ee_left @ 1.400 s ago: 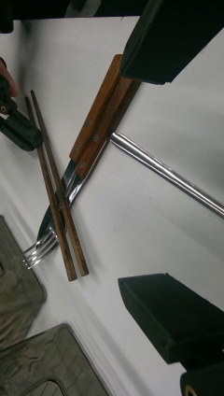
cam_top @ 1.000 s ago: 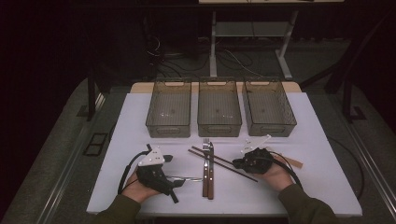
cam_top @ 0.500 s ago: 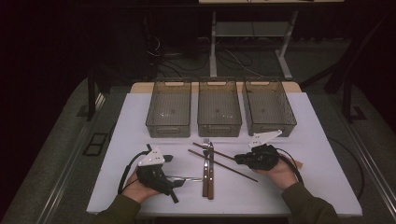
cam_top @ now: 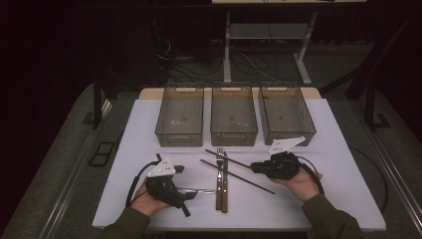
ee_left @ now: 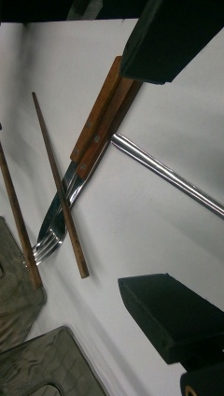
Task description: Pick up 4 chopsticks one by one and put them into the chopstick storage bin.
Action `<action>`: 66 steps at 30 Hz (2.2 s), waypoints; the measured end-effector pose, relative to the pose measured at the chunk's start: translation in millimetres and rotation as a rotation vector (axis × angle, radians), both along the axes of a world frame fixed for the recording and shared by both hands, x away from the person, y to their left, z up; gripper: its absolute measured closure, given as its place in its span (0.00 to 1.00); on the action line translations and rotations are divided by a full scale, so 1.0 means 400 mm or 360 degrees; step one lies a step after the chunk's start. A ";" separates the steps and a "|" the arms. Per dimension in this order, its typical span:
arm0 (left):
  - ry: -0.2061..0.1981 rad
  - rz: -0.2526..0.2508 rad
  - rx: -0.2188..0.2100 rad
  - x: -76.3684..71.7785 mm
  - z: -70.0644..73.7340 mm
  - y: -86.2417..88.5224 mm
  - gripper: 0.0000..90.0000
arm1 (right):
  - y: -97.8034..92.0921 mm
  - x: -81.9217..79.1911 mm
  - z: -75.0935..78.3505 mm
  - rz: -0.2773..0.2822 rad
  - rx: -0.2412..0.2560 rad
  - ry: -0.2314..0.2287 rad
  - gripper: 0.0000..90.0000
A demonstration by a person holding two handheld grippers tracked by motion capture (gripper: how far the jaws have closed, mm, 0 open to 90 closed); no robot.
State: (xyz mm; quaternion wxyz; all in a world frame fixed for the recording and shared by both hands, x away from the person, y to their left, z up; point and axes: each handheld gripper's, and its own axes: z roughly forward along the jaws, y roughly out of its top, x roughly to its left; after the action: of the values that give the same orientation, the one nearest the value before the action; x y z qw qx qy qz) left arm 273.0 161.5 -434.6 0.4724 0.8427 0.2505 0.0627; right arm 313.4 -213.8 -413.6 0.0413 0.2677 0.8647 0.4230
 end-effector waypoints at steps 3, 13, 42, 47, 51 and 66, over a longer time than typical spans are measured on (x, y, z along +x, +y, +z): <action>-0.0002 -0.0003 -0.0005 0.000 0.000 0.001 0.01 | 0.000 0.001 0.003 0.0000 0.0012 0.0003 0.95; -0.0001 0.0007 -0.0006 0.001 -0.001 -0.001 0.01 | 0.001 0.002 0.030 -0.0003 0.0048 -0.0017 0.95; -0.0013 0.0021 -0.0018 0.002 0.000 -0.002 0.01 | 0.059 0.055 0.091 -0.0022 0.0148 -0.0061 0.95; -0.0011 0.0042 -0.0028 0.001 0.000 0.001 0.01 | 0.073 0.074 0.100 -0.0051 0.0175 -0.0071 0.95; -0.0018 0.0039 -0.0025 0.002 0.000 0.002 0.01 | 0.085 0.089 0.106 -0.0076 0.0177 -0.0077 0.95; -0.0019 0.0036 -0.0026 0.002 0.000 0.001 0.01 | 0.115 0.144 0.105 -0.0179 0.0129 -0.0048 0.95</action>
State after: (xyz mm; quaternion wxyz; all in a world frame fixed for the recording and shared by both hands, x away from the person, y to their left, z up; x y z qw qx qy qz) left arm 273.8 161.8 -434.6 0.4800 0.8356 0.2577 0.0711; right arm 371.1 -167.8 -371.5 0.0672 0.3110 0.8297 0.4587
